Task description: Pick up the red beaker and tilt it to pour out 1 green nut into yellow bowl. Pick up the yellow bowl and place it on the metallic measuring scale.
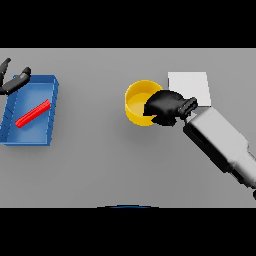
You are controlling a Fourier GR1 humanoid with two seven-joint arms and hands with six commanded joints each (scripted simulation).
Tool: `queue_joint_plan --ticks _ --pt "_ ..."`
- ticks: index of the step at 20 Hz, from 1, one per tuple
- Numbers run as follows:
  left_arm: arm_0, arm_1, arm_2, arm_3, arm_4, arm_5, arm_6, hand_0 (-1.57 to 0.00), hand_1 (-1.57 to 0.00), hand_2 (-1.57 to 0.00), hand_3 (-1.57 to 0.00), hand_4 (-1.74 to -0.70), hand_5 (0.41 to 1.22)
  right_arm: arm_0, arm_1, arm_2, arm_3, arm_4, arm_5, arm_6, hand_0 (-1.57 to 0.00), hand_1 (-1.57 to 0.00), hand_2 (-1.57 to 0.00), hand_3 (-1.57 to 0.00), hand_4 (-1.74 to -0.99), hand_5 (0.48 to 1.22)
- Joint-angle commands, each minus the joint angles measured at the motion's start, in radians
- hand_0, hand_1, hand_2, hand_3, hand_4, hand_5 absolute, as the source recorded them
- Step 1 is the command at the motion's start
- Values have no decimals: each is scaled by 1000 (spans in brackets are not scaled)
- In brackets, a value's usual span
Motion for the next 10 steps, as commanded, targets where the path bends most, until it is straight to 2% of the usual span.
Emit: queue_joint_plan --ticks 1,4,5,8,10 --pt "-2 -7 1 2 5 1 2 1 1 1 1 -788 702 7 -3 -2 -21 0 4 18 -1563 -1562 -1447 -1199 -1738 1219" --pt "0 -17 0 -6 8 10 9 1 1 1 1 -799 704 26 -8 -13 -74 -9 17 41 -1567 -1567 -1507 -1179 -1739 1219" --pt "2 -14 2 -8 11 6 7 1 1 1 1 -800 704 25 -14 -33 -88 -20 32 65 -1520 -1567 -1520 -1179 -1740 1219" --pt "3 -9 12 -8 23 0 25 1 1 1 1 -820 717 6 -55 -75 -77 -18 11 87 -1545 -1569 -1487 -1183 -1740 1220" --pt "11 -9 16 -21 28 4 33 1 1 1 1 -831 728 -7 -78 -99 -36 -16 -36 59 -1554 -1570 -1517 -1166 -1741 1220"
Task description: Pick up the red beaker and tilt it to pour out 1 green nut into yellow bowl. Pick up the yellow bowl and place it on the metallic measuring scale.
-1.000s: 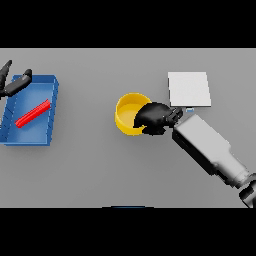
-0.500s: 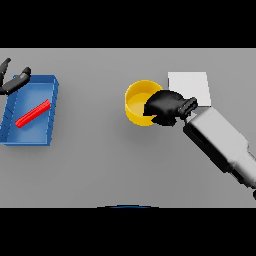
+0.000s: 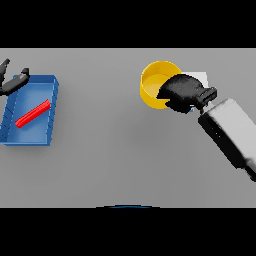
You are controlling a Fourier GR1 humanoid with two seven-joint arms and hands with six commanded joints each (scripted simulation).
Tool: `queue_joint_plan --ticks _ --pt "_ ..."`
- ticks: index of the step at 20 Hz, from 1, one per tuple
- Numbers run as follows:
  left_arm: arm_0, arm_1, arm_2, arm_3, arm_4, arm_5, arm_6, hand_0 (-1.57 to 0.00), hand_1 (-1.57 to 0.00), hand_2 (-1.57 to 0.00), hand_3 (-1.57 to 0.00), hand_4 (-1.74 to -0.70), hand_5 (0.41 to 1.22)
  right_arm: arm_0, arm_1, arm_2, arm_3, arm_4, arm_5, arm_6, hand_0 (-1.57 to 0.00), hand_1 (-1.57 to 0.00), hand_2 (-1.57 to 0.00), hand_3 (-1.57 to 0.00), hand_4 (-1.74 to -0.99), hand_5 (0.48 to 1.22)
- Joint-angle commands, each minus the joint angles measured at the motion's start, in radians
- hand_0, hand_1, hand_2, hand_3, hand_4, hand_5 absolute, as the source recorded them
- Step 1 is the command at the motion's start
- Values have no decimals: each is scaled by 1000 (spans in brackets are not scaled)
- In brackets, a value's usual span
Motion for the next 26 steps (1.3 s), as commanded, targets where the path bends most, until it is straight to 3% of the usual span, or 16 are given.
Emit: queue_joint_plan --ticks 1,6,11,16,18,26 --pt "-8 0 0 -3 2 -2 7 1 1 1 1 -834 733 -7 -2 -8 21 4 -20 -2 -1558 -1570 -1528 -1159 -1741 1221" --pt "15 3 -1 -38 9 -3 37 1 1 1 1 -851 754 -56 -38 -52 178 23 -111 -32 -1567 -1571 -1553 -1155 -1741 1221" --pt "21 2 3 -64 17 3 86 1 1 1 1 -858 768 -78 -33 -80 342 30 -187 -50 -1570 -1571 -1533 -1159 -1741 1221" --pt "19 -7 -12 -65 1 12 101 1 1 1 1 -863 797 -91 -15 -88 475 39 -250 -83 -1571 -1571 -1428 -1290 -1741 1221" --pt "24 -4 -15 -64 -3 10 92 1 1 1 1 -858 804 -92 11 -92 507 35 -262 -76 -1571 -1571 -1398 -1342 -1741 1221" --pt "6 -6 -17 -58 -1 4 89 1 1 1 1 -844 783 -99 19 -91 595 38 -284 -98 -1571 -1571 -1374 -1448 -1741 1221"
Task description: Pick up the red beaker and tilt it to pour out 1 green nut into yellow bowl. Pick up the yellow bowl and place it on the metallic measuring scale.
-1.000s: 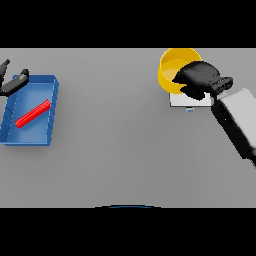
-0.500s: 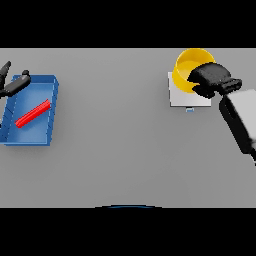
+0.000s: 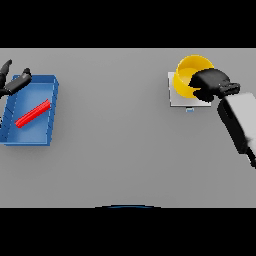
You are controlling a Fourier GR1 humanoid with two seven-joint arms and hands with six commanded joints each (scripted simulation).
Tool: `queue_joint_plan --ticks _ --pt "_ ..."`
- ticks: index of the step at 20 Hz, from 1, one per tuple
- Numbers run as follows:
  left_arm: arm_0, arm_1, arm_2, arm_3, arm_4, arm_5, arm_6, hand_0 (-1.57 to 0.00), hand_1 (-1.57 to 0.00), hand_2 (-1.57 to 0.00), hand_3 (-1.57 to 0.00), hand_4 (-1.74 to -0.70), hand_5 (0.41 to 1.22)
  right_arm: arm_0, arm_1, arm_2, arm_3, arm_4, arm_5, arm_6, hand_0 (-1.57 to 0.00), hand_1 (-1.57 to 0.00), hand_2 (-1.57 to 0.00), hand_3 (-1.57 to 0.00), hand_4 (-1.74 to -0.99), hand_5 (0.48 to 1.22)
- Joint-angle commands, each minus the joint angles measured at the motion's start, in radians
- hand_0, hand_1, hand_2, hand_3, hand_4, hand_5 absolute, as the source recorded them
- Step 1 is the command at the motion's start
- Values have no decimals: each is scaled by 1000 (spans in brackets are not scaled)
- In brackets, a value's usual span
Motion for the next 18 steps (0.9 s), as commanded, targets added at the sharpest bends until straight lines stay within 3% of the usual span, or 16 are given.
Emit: queue_joint_plan --ticks 1,2,3,4,6,9,13,18 --pt "0 10 6 5 4 -8 5 1 1 1 1 -842 780 1 -1 -2 -2 -3 1 7 -1571 -1571 -1404 -1376 -1741 1221" --pt "-6 13 5 5 2 -11 11 1 1 1 1 -838 779 -1 -1 -3 -3 -7 8 4 -1565 -1496 -1437 -1249 -1741 1221" --pt "3 10 4 6 6 -14 8 1 1 1 1 -836 775 -5 4 -2 -6 -7 20 22 -1558 -1428 -1343 -1110 -1682 1221" --pt "1 10 8 7 7 -12 11 1 1 1 1 -837 773 3 -1 -3 -10 -11 21 15 -1471 -1285 -1178 -959 -1632 1145" --pt "8 7 5 -9 9 -8 7 1 1 1 1 -834 771 -1 8 -23 -14 -37 49 40 -1147 -958 -848 -688 -1559 1014" --pt "3 -1 11 -3 18 -5 7 1 1 1 1 -840 764 -3 11 -37 -13 -57 77 50 -605 -556 -470 -391 -1496 890" --pt "3 3 6 4 5 -3 6 1 1 1 1 -834 750 2 8 -24 -9 -44 76 46 -247 -243 -192 -164 -1448 824" --pt "8 7 4 -5 5 -7 6 1 1 1 1 -833 760 4 -1 -8 -4 -32 100 48 -80 -79 -62 -53 -1395 787"
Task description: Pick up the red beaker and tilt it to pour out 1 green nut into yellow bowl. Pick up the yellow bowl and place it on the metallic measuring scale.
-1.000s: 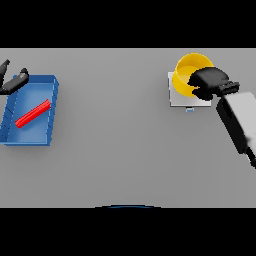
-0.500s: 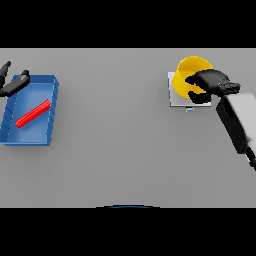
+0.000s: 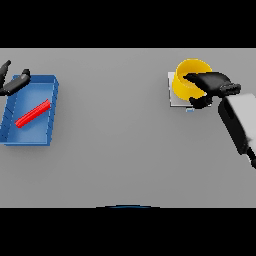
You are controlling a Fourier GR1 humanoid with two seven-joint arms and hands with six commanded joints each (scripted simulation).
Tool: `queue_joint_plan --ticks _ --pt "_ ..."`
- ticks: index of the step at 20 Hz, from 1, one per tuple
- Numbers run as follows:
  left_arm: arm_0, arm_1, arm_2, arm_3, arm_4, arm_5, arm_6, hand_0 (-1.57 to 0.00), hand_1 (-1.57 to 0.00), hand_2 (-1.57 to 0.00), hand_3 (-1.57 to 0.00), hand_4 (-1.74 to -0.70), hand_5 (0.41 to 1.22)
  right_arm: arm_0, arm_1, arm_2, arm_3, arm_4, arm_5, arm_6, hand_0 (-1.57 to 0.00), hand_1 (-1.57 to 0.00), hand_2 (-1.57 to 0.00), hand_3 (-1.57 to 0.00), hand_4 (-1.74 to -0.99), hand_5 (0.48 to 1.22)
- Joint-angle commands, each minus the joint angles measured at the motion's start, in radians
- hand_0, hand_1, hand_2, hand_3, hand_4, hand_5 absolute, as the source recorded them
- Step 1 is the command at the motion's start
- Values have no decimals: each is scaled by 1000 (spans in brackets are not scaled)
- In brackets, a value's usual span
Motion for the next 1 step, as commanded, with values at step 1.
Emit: queue_joint_plan --ticks 1 --pt "15 -4 0 -4 1 4 -13 1 1 1 1 -833 760 -4 3 -5 -2 -5 5 9 -64 -63 -50 -42 -1390 779"
